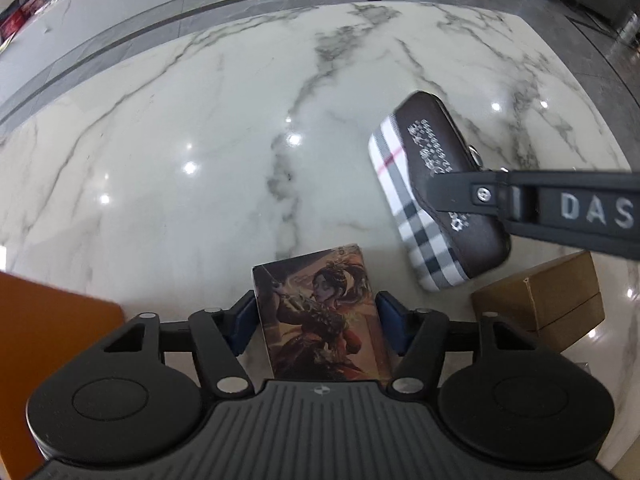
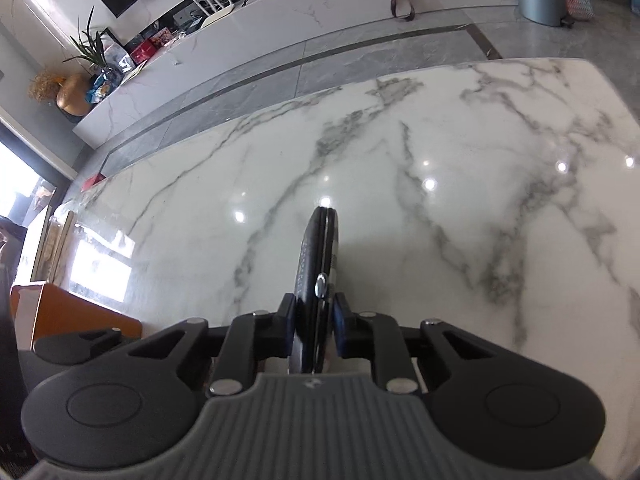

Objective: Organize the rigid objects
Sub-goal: 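Grasp the picture-printed card box with the left gripper, then carry the card box with the left gripper while the right carries the plaid case to the box, then lower the plaid case into the box and open the right gripper, then withdraw the right gripper from the box, then lower the picture-printed card box into the box and open the left gripper, then move both grippers toward the pink objects on the table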

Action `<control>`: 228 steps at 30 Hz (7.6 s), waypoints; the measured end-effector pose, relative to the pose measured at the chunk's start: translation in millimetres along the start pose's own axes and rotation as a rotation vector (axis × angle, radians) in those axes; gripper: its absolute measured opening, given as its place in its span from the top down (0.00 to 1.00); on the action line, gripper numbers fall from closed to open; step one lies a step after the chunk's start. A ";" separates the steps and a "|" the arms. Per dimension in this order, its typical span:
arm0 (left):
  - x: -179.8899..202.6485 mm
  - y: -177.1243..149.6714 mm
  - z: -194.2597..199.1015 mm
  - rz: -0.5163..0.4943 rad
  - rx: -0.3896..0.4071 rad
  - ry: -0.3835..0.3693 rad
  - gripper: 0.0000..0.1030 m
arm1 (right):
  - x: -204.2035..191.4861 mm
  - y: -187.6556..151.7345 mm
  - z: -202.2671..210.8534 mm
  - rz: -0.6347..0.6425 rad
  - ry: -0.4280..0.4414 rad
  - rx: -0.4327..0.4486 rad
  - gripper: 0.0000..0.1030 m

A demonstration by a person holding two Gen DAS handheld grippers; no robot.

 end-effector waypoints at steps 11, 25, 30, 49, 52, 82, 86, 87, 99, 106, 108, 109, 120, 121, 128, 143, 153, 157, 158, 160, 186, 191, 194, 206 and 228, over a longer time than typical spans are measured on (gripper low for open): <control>-23.0 -37.8 64.9 0.208 0.203 -0.125 0.35 | -18.0 -40.3 70.0 -0.079 -0.008 0.175 0.84; -69.7 -95.1 185.5 0.272 0.407 -0.150 0.35 | -100.0 -99.6 146.0 -0.035 0.083 0.288 0.84; -106.2 -116.8 217.8 0.280 0.427 -0.147 0.35 | -132.6 -116.9 162.0 -0.023 0.158 0.291 0.84; -224.2 -178.5 181.6 0.201 0.251 -0.041 0.35 | -278.3 -163.3 80.3 0.112 0.268 0.068 0.84; -230.3 -176.1 173.6 0.187 0.250 -0.041 0.35 | -286.1 -156.7 54.8 0.112 0.200 0.043 0.84; -252.1 -120.6 110.1 0.085 0.175 -0.034 0.35 | -291.7 -84.7 -93.2 0.141 -0.056 -0.135 0.80; -251.6 -123.0 112.0 0.083 0.184 -0.030 0.35 | -298.3 -82.4 -93.5 0.257 -0.086 -0.191 0.78; -251.5 -123.6 112.7 0.079 0.186 -0.031 0.35 | -298.8 -81.9 -93.5 0.274 -0.094 -0.206 0.78; -241.6 -135.3 112.9 -0.007 0.178 -0.033 0.35 | -314.0 -82.7 -100.7 0.688 -0.095 -0.419 0.54; -248.2 -133.4 114.1 0.019 0.173 -0.043 0.35 | -323.5 -104.3 -102.5 1.031 -0.144 -0.521 0.36; -249.6 -132.1 113.8 0.029 0.175 -0.040 0.35 | -322.7 -113.9 -107.8 1.088 -0.162 -0.554 0.35; -250.6 -131.5 113.4 0.032 0.176 -0.041 0.35 | -322.1 -118.2 -110.5 1.111 -0.174 -0.566 0.35; -255.9 -130.7 112.2 0.051 0.179 -0.058 0.35 | -312.7 -117.7 -133.9 1.086 -0.202 -0.650 0.47; -256.1 -130.5 112.2 0.051 0.179 -0.058 0.35 | -313.0 -116.6 -135.2 1.090 -0.196 -0.650 0.48; -257.1 -129.7 112.3 0.067 0.172 -0.057 0.35 | -319.4 -114.2 -134.4 1.126 -0.146 -0.619 0.52; -211.3 -149.2 131.2 0.085 0.130 -0.179 0.35 | -297.3 -103.9 39.2 0.516 -0.130 0.125 0.46; -173.4 -148.6 84.6 0.084 0.002 -0.175 0.35 | -248.0 -138.8 52.9 0.260 -0.142 0.142 0.46; -174.6 -139.0 75.1 0.133 -0.022 -0.145 0.34 | -237.3 -143.5 50.8 0.248 -0.144 0.147 0.45; -174.8 -137.6 73.8 0.141 -0.027 -0.133 0.34 | -234.6 -145.4 50.5 0.245 -0.141 0.146 0.45; -175.9 -135.1 70.6 0.156 -0.036 -0.111 0.31 | -230.5 -147.8 52.7 0.239 -0.140 0.139 0.45; -145.7 -149.8 64.7 0.220 -0.044 0.128 0.27 | -187.5 -170.7 84.0 0.132 -0.142 0.139 0.45; -154.8 -147.8 65.5 0.326 -0.039 0.159 0.39 | -180.0 -173.3 89.4 0.123 -0.129 0.147 0.45; -152.8 -149.7 66.1 0.335 -0.031 0.169 0.40 | -175.5 -176.3 91.3 0.123 -0.123 0.142 0.45; -137.4 -158.0 126.0 0.306 0.134 0.104 0.41 | -148.8 -184.2 110.1 0.086 -0.131 0.130 0.41; -6.4 -168.2 176.2 0.019 0.208 -0.121 0.46 | -39.8 -217.3 179.4 -0.167 -0.147 0.138 0.55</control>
Point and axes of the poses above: each gripper's, at about its wrist camera, not at the fingertips, and z roughly against the way its jaws point, x to its right, y to its top, the point moved 2 cm from there along -z, roughly the way its jaws point, and after that the axes turned 4 degrees about y, right-handed, at the moved point
